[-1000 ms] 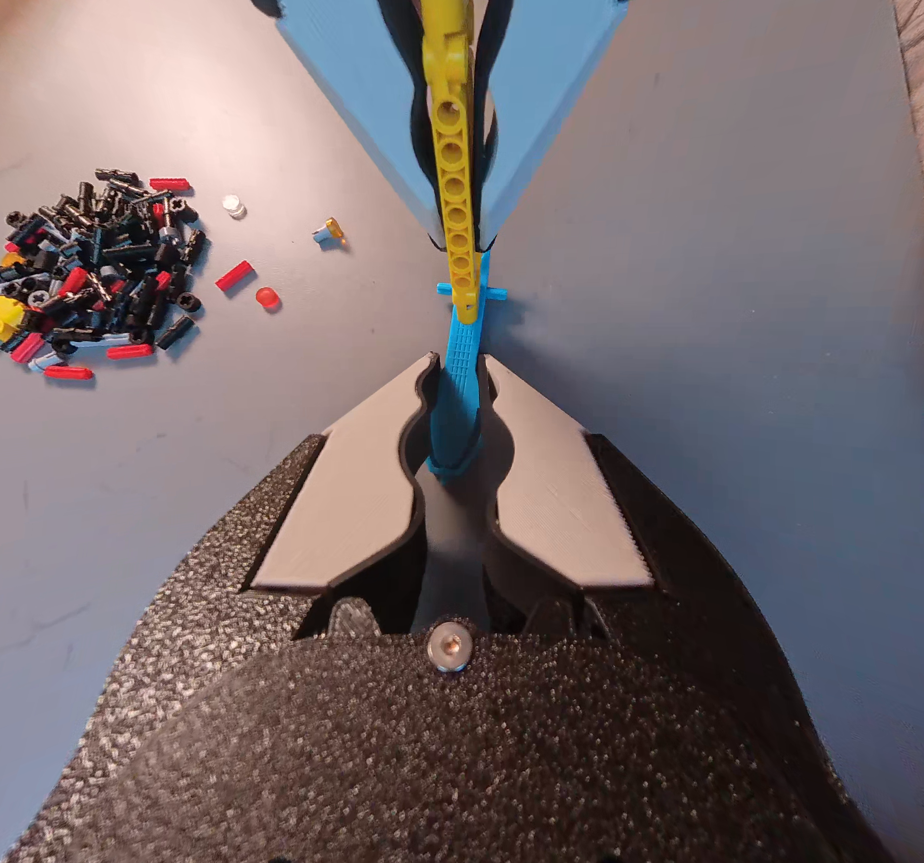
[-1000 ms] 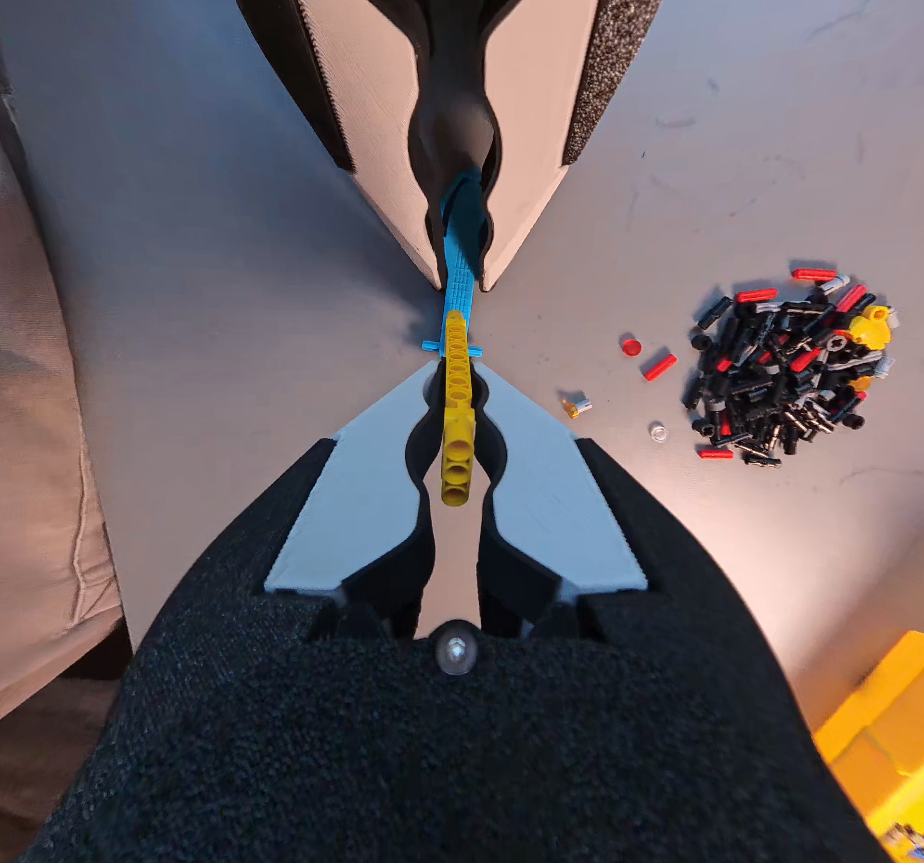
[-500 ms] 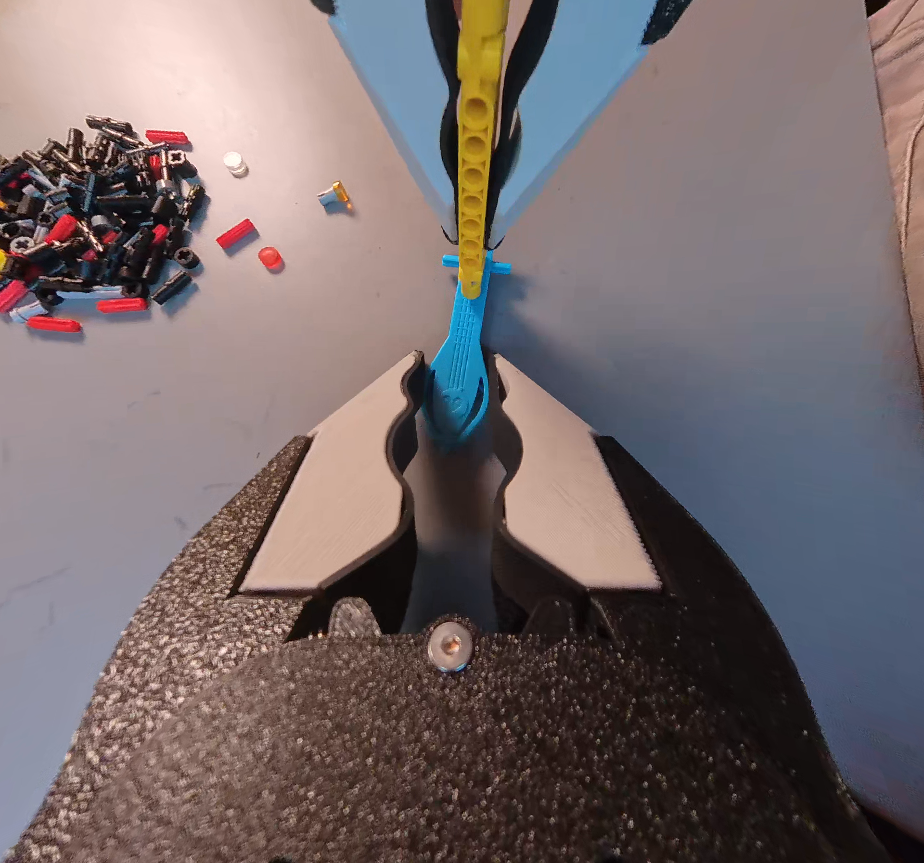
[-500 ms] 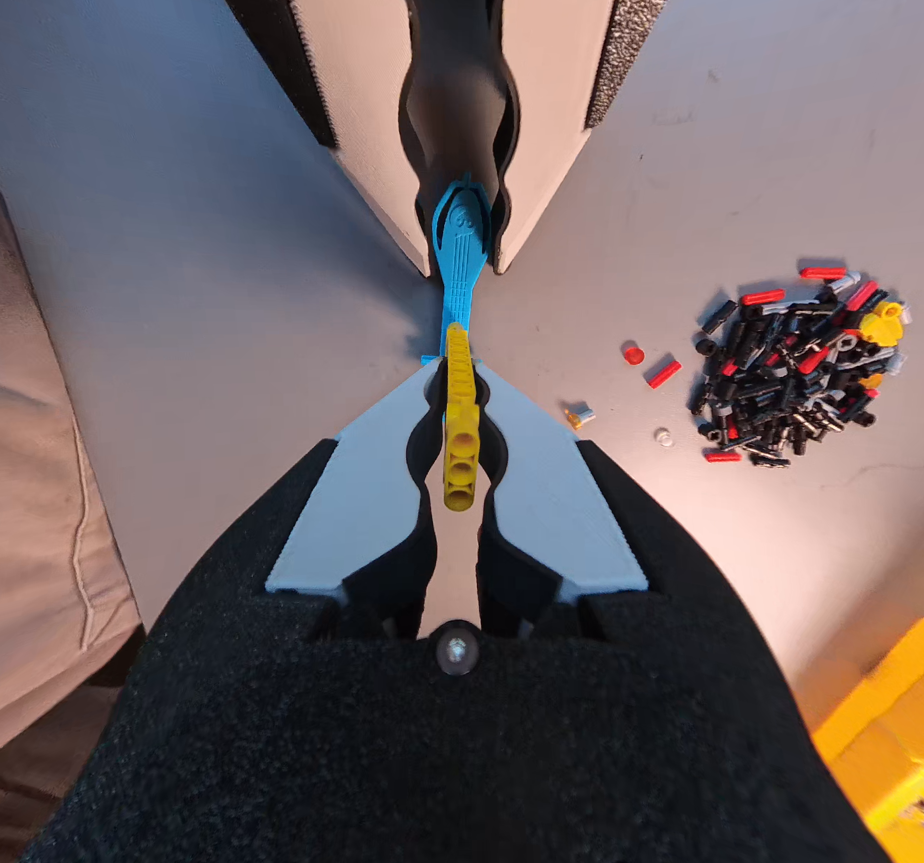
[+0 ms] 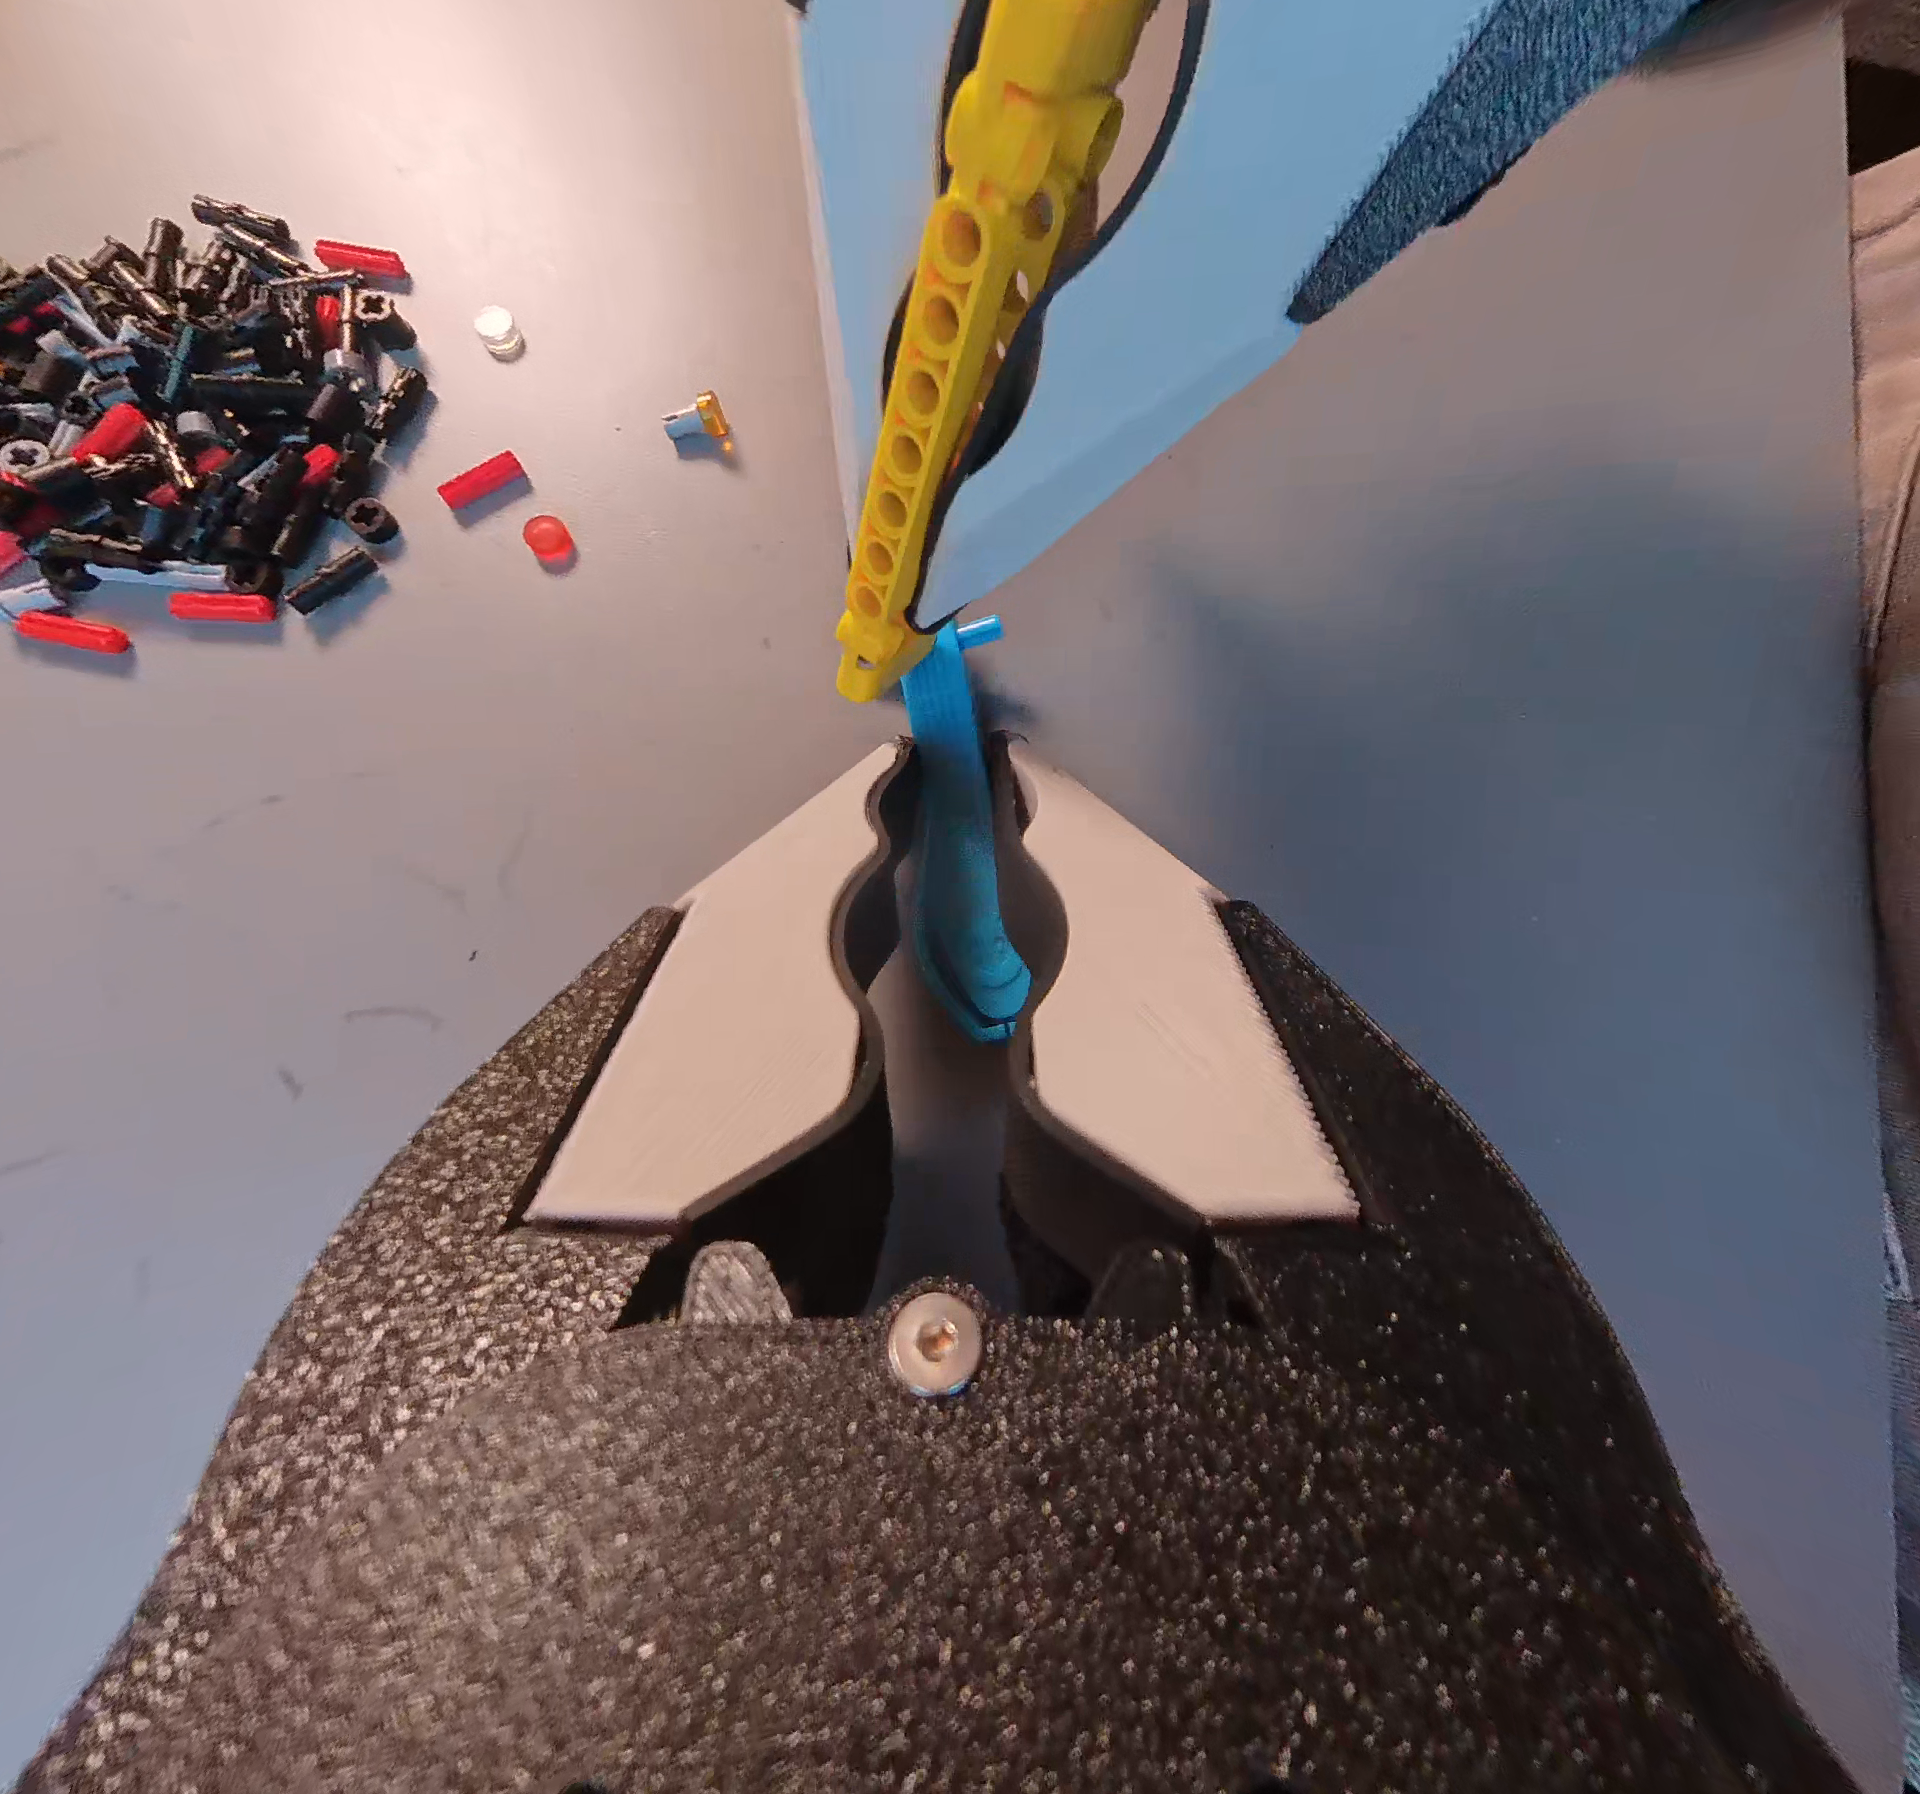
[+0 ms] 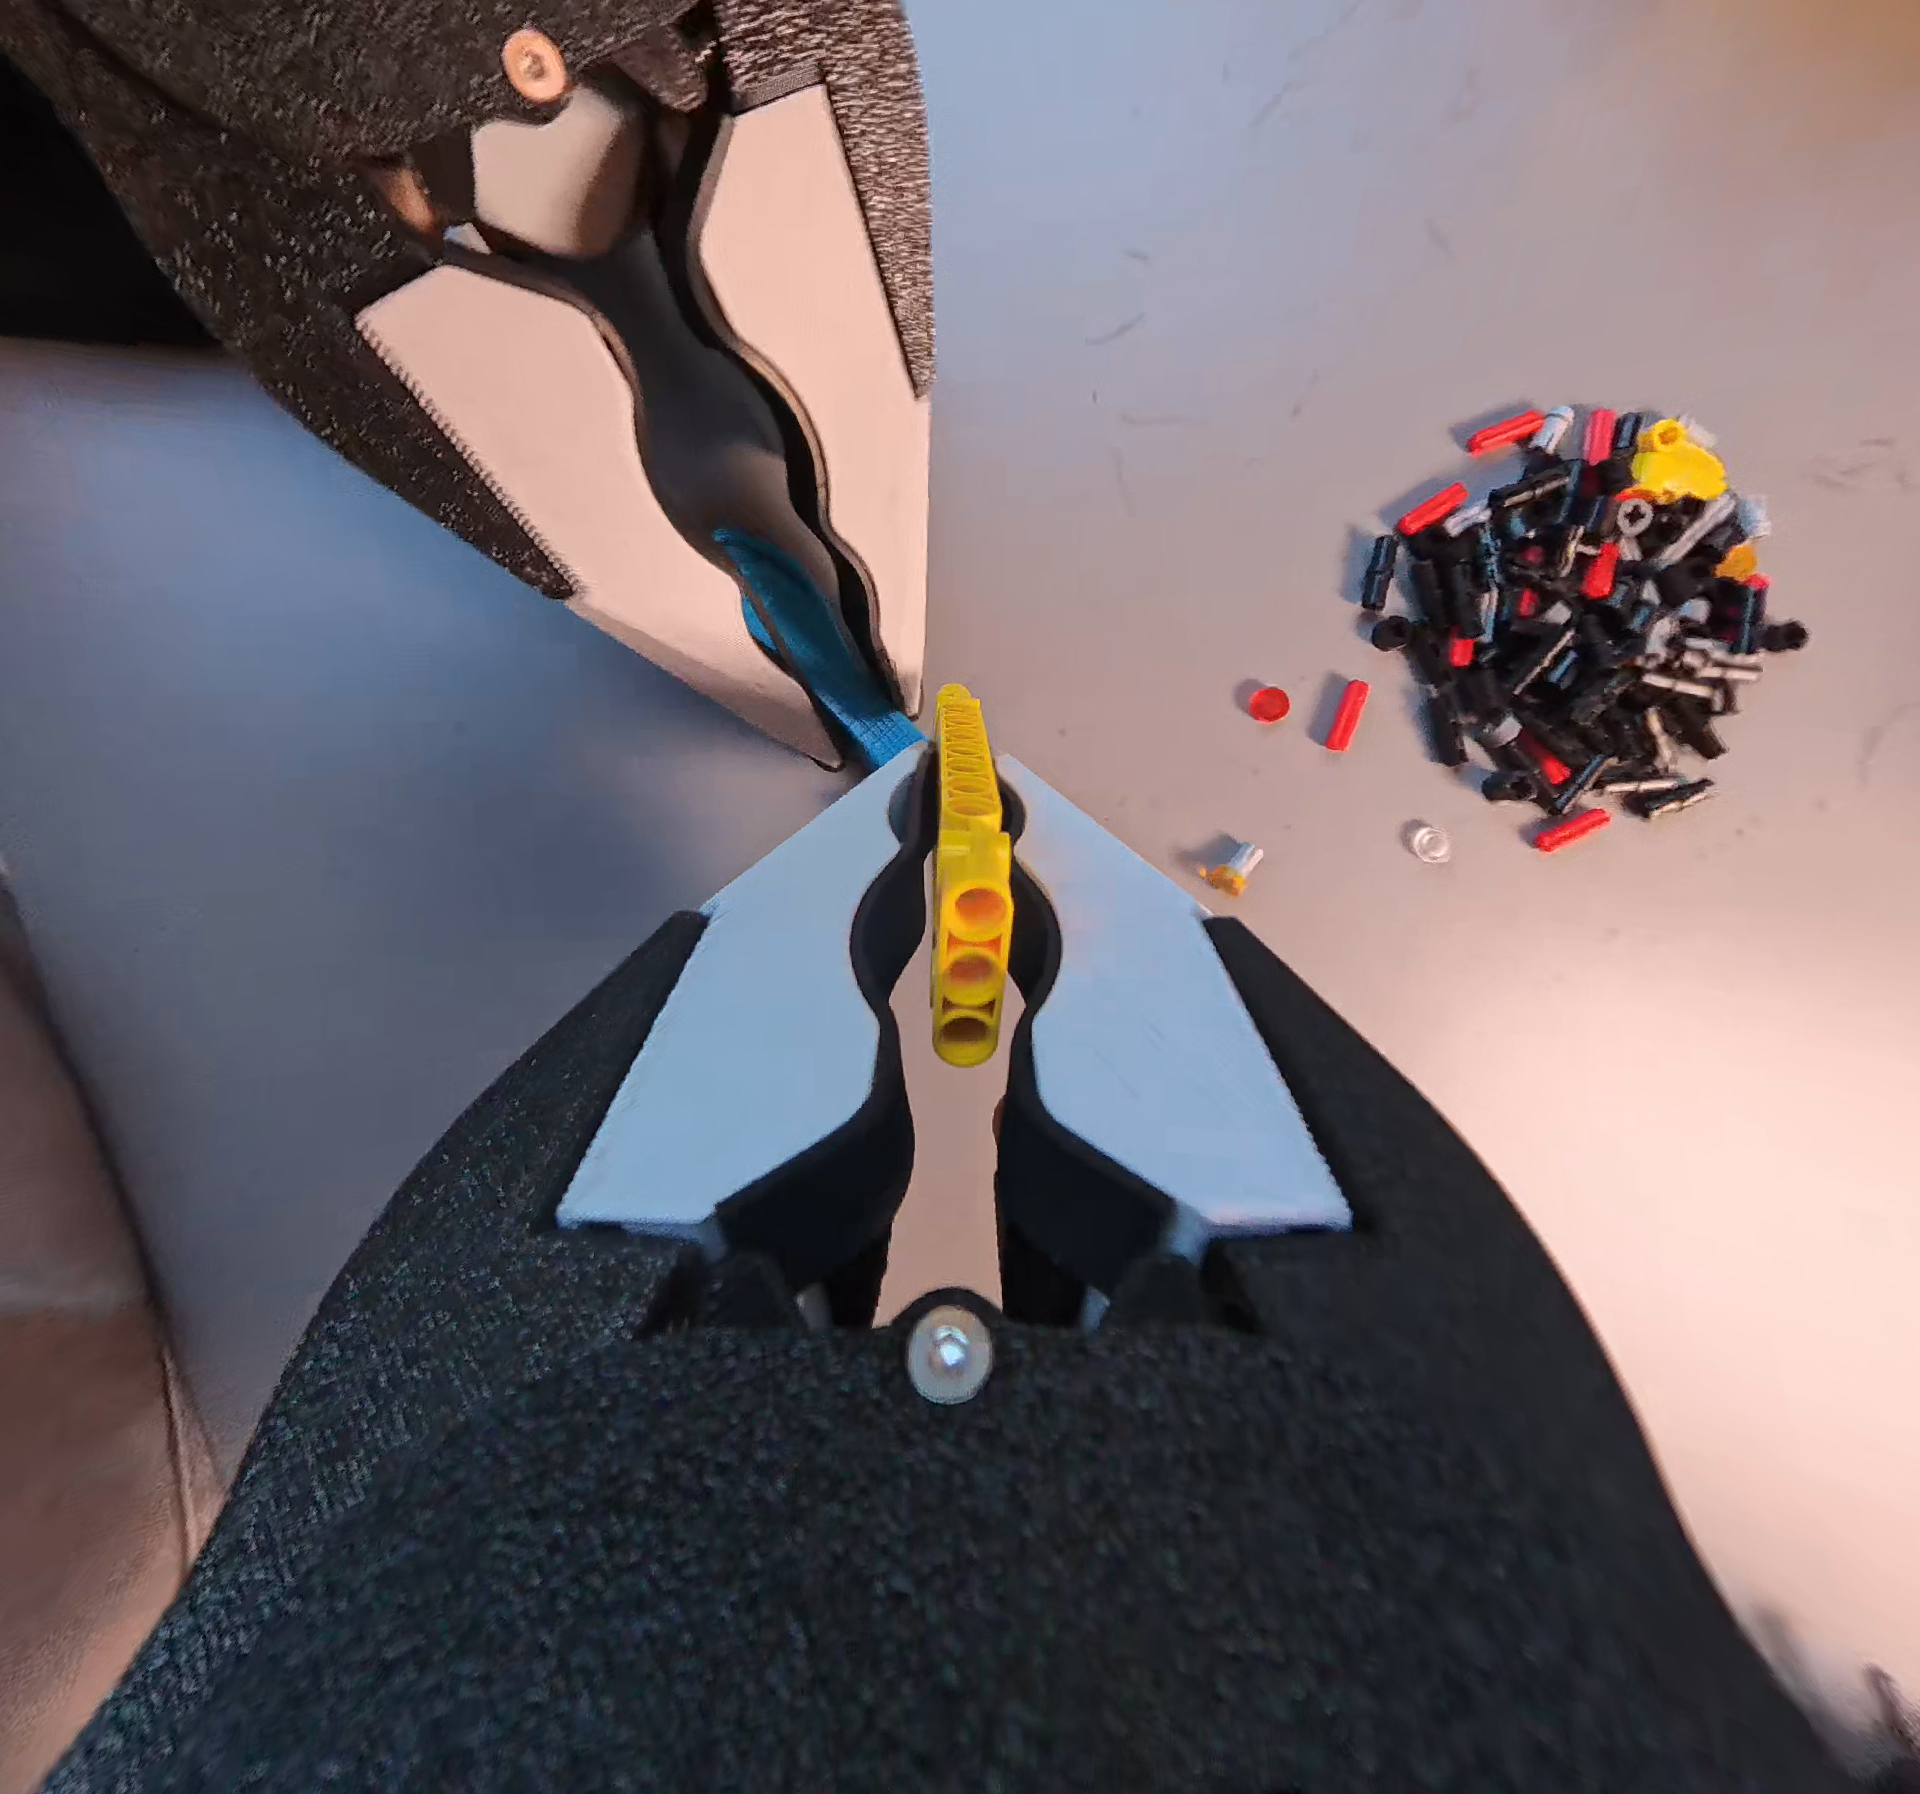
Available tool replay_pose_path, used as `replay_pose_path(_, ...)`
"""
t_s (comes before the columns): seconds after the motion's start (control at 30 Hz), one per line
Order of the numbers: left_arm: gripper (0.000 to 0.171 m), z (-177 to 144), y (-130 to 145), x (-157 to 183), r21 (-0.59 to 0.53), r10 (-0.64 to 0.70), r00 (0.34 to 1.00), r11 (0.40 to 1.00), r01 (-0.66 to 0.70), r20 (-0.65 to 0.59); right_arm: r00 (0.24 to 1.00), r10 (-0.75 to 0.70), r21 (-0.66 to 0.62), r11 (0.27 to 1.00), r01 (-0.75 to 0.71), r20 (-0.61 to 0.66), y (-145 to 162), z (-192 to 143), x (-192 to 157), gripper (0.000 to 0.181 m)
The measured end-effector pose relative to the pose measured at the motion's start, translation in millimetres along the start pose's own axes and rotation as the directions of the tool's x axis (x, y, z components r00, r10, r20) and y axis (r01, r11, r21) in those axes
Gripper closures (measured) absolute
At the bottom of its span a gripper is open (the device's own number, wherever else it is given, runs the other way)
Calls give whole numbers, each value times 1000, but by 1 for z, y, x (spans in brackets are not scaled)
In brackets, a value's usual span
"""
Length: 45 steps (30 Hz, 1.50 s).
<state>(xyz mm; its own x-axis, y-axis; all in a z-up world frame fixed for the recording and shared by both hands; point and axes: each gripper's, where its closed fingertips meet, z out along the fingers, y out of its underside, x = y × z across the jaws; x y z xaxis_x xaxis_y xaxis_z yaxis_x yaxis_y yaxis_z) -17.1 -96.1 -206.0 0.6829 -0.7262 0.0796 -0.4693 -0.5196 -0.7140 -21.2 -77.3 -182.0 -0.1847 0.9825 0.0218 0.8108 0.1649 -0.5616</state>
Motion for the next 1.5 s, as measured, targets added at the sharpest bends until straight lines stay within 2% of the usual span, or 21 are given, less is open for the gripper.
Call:
replay_pose_path(0.03, 159, 0, 0, 0, -1, -1, 1000, 1000, 1, 8, 999, 37, 22, 999, -37, 6, 2, -1, 1, 177)
replay_pose_path(0.1, 159, 0, 0, -1, -3, 3, 1000, 1000, -3, 24, 996, 82, 44, 996, -83, 24, 7, -3, 2, 177)
replay_pose_path(0.17, 160, 0, 1, -1, -6, -1, 1000, 1000, 2, 26, 993, 86, 8, 996, -87, 77, 8, -4, 0, 177)
replay_pose_path(0.33, 161, 0, 1, 0, -1, 10, 1000, 1000, -10, 22, 982, -85, -245, 961, 125, 166, 8, -3, -3, 177)
replay_pose_path(0.43, 158, -6, 7, 3, -9, 65, 998, 998, -65, 3, 967, -132, -328, 923, 200, 218, 7, -2, -6, 177)
replay_pose_path(0.57, 141, -21, 17, 2, -27, 104, 995, 994, -104, -5, 958, -164, -380, 892, 246, 235, 6, -1, -6, 176)
replay_pose_path(0.73, 145, -18, 21, 5, -41, 117, 993, 992, -117, -23, 955, -191, -427, 862, 273, 227, 6, 0, -6, 176)
replay_pose_path(0.83, 146, -17, 19, 3, -63, 101, 995, 993, -101, -9, 963, -155, -449, 861, 240, 219, 6, 1, -5, 177)
replay_pose_path(0.9, 147, -19, 13, 3, -40, 73, 997, 996, -74, -10, 968, -134, -466, 856, 222, 214, 8, 0, -2, 177)
replay_pose_path(0.97, 149, -26, -1, 4, 43, -6, 999, 999, 9, -54, 973, -94, -469, 864, 185, 211, 9, 0, 0, 178)
replay_pose_path(1.0, 171, -34, -13, 4, 121, -30, 996, 992, 40, -80, 977, -91, -484, 858, 174, 191, 13, 1, 7, 178)
replay_pose_path(1.03, 171, -39, -16, 0, 138, -65, 995, 988, 75, -79, 978, -87, -519, 837, 175, 189, 26, 3, 11, 177)
replay_pose_path(1.13, 171, -38, -6, -6, 87, -34, 999, 996, 36, -24, 957, 106, -428, 903, 21, 271, 20, 10, -3, 176)
replay_pose_path(1.23, 171, -39, -8, -7, 107, -28, 1000, 994, 28, 5, 970, 83, -409, 912, 18, 229, 21, 8, 7, 176)
replay_pose_path(1.33, 171, -48, 2, -40, 95, -65, 986, 994, 51, 152, 966, 108, -375, 927, -13, 234, 20, 1, 7, 176)
replay_pose_path(1.5, 153, -68, 16, -94, 150, -205, 925, 975, 164, 321, 966, 130, -240, 968, -75, 223, 11, -9, 11, 176)
